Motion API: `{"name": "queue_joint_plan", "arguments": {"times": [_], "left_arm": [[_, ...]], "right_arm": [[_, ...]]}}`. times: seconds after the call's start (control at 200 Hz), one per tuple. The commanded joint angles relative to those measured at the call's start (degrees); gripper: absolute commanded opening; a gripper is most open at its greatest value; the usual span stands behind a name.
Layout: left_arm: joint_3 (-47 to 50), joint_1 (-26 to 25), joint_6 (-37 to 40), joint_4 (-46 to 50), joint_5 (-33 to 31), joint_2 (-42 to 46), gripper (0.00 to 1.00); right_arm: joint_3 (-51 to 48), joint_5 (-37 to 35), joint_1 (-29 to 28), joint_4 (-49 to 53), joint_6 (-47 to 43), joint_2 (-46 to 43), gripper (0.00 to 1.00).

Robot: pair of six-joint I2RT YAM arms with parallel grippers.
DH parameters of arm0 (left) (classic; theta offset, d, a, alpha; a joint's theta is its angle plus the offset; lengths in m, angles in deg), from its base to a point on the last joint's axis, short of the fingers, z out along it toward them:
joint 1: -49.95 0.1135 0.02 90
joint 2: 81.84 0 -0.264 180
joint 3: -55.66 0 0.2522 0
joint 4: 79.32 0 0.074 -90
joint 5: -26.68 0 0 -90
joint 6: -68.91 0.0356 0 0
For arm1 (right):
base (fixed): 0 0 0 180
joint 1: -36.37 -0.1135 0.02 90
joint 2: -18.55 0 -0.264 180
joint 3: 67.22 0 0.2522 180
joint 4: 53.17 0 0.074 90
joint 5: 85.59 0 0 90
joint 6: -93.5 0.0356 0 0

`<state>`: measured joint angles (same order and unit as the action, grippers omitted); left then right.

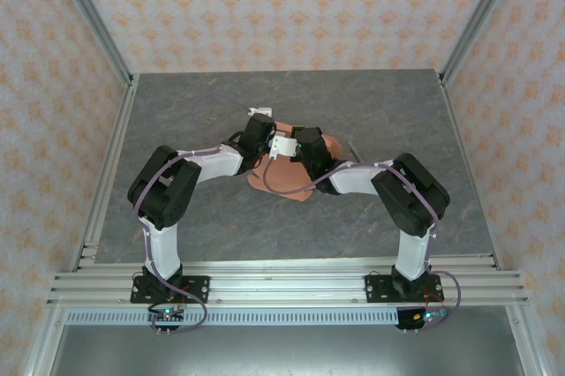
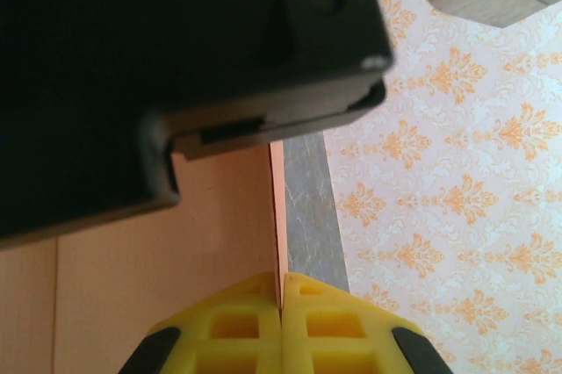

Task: Fold the paper box

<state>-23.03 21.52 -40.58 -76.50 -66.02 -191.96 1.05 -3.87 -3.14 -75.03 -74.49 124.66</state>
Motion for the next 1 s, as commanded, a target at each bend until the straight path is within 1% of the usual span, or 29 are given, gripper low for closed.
{"name": "queue_joint_plan", "arguments": {"times": [0.0,0.13,0.32,0.445,0.485,0.581,0.746,0.841,0.996], "left_arm": [[-1.7,3.4,-2.7,3.5,-13.3,-0.9,0.12],[-1.5,3.4,-1.8,2.6,-12.8,-0.8,0.13],[0.1,3.5,1.6,-1.5,-6.6,-0.2,0.14],[1.2,3.8,3.7,-3.1,-4.1,0.4,0.24],[1.6,4.1,4.1,-3.5,-2.2,0.4,0.26],[2.0,4.9,4.9,-3.5,2.1,0.4,0.31],[2.3,5.6,6.8,-1.8,6.4,0.4,0.36],[1.1,5.8,6.9,0.2,8.0,0.4,0.36],[-0.2,6.0,6.7,0.7,8.8,-0.8,0.31]], "right_arm": [[0.9,0.5,-0.9,1.7,1.9,-2.0,0.00],[1.0,0.2,-0.9,2.2,1.9,-1.8,0.00],[1.5,-0.3,-0.5,2.8,1.8,-1.4,0.00],[1.6,-0.3,-0.1,3.2,2.1,-1.6,0.00],[1.6,-0.4,-0.1,3.2,2.1,-1.6,0.00],[1.6,-0.5,0.1,3.2,2.0,-1.4,0.00],[2.0,-0.5,0.2,3.4,1.7,-1.1,0.00],[2.2,-0.5,0.3,3.4,1.7,-1.0,0.00],[2.4,-0.2,0.3,4.0,1.9,-1.3,0.00]]}}
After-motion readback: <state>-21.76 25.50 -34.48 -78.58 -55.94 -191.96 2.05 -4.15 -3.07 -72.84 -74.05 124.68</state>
